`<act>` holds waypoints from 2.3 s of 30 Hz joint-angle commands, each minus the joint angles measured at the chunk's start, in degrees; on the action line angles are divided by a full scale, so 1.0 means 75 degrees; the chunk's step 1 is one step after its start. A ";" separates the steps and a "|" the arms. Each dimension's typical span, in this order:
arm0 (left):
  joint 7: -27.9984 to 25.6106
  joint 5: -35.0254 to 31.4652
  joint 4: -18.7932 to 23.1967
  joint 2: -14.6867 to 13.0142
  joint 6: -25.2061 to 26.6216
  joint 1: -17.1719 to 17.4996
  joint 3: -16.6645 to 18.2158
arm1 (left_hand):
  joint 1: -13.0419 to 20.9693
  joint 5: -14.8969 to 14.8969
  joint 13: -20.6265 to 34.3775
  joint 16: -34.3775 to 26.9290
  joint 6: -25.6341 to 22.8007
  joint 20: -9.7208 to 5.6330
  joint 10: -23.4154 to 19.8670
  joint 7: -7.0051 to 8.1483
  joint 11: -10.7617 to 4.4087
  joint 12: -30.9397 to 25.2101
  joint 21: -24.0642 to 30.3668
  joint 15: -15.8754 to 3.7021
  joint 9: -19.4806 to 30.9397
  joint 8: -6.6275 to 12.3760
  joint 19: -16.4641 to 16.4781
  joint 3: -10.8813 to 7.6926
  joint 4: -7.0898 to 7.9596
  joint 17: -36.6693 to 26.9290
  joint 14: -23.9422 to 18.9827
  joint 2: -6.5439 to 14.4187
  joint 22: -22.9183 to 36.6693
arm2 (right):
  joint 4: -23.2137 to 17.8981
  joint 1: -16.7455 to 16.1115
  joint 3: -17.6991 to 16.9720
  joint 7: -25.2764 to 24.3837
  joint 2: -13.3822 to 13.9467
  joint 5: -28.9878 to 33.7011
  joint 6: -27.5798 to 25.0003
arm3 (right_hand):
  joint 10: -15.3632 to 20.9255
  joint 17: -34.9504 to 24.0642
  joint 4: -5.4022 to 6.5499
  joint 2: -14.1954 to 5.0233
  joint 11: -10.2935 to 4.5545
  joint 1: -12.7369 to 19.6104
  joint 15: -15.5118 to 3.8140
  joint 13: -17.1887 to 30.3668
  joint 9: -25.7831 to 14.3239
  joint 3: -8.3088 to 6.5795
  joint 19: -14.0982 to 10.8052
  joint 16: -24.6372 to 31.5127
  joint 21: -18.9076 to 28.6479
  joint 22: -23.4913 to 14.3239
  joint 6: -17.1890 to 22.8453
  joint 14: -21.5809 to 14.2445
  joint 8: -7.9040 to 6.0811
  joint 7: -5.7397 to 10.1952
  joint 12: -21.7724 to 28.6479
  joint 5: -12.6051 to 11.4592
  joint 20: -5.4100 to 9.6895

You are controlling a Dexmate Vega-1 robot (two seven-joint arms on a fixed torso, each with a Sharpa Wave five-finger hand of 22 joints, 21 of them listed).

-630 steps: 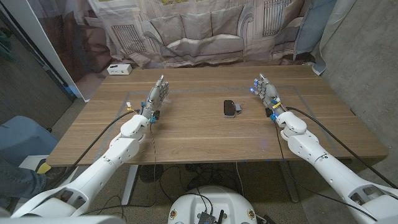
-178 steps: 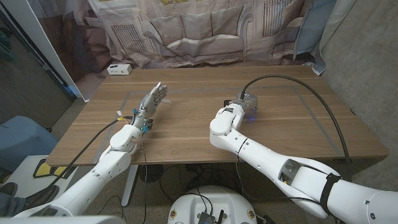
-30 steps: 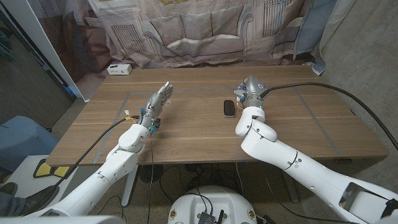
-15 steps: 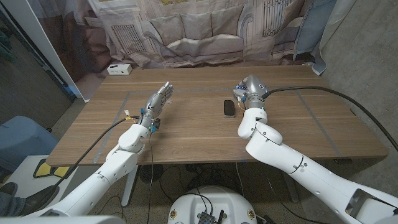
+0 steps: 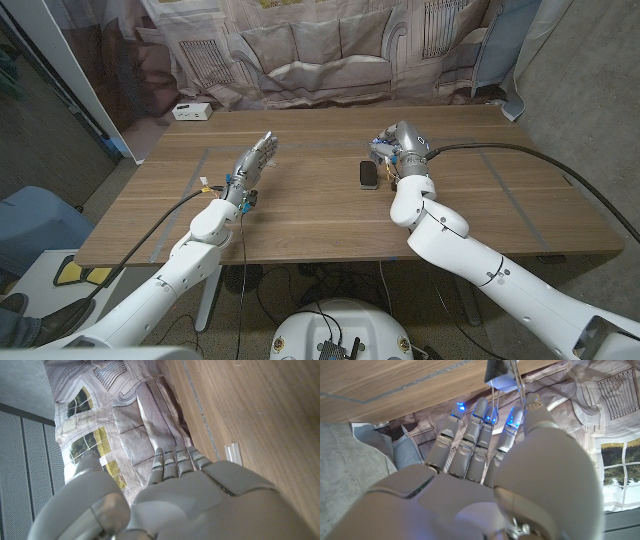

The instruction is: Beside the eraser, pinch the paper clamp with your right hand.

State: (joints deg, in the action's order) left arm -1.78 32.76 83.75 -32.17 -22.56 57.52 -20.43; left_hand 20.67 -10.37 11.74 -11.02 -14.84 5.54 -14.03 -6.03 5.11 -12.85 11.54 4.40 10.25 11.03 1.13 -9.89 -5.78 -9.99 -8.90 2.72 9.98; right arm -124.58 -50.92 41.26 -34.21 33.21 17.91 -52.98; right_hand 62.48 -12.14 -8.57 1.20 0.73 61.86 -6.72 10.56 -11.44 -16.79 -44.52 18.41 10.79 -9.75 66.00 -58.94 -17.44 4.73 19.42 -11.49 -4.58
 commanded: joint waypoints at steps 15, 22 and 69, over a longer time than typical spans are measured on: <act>-0.0025 -0.0042 0.0012 0.0000 0.0084 -0.0084 -0.0033 | 0.0074 0.0014 0.0021 0.0025 -0.0065 0.0066 -0.0064 0.0005 -0.0037 0.0000 -0.0026 -0.0043 0.0039 0.0007 0.0004 -0.0031 -0.0079 -0.0035 -0.0073 0.0082 0.0042 | -0.0104 -0.0536 -0.0679 0.0390 0.0289 -0.0505 0.1890 | 0.1510 -0.0080 0.0029 -0.0524 -0.0992 0.0712 -0.0784 0.0016 0.0007 0.0151 0.0218 0.0371 -0.0018 -0.0010 0.0101 -0.1123 0.0191 -0.0046 -0.0183 -0.0154 0.0922; -0.0048 -0.0057 0.0025 0.0004 0.0101 -0.0095 -0.0040 | 0.0087 0.0014 0.0021 0.0027 -0.0060 0.0068 -0.0052 0.0013 -0.0057 0.0005 -0.0026 -0.0040 0.0039 0.0004 0.0003 -0.0040 -0.0092 -0.0035 -0.0071 0.0087 0.0042 | -0.0037 -0.0520 -0.0677 0.0375 0.0219 -0.0370 0.1781 | 0.1577 -0.0053 0.0012 -0.0545 -0.1003 0.0749 -0.0835 0.0016 0.0013 0.0189 0.0151 0.0252 0.0033 -0.0009 0.0151 -0.0984 0.0230 -0.0010 -0.0245 -0.0096 0.0616; -0.0115 -0.0159 -0.0003 0.0009 0.0122 -0.0156 -0.0078 | 0.0336 0.0014 0.0021 0.0034 -0.0011 0.0108 -0.0031 0.0037 -0.0093 0.0020 -0.0032 -0.0061 0.0042 -0.0004 0.0002 -0.0179 -0.0252 -0.0028 -0.0067 0.0168 0.0037 | 0.0013 -0.0458 -0.0685 0.0603 0.0257 -0.0070 0.1651 | 0.0697 -0.0356 0.0220 -0.0684 -0.1287 0.0114 -0.0257 0.0275 -0.0084 0.0605 0.0430 -0.0065 0.0036 -0.0023 -0.0679 0.0217 0.0691 0.0209 -0.0622 0.0174 -0.0606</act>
State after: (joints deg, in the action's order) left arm -2.54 31.79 83.40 -31.87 -21.80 56.42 -21.04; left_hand 22.29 -10.37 11.74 -10.80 -14.83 5.74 -14.02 -6.03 4.69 -12.85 11.54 4.18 10.25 11.03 1.34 -11.09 -7.27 -9.99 -9.12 3.88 9.98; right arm -124.40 -54.57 36.14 -30.54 34.88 17.25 -40.57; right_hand 62.10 -14.53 -6.87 -0.71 -2.89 59.96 -8.82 12.44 -11.87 -12.31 -41.35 18.11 10.81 -9.74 61.35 -57.75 -12.38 6.45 14.99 -10.13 -8.63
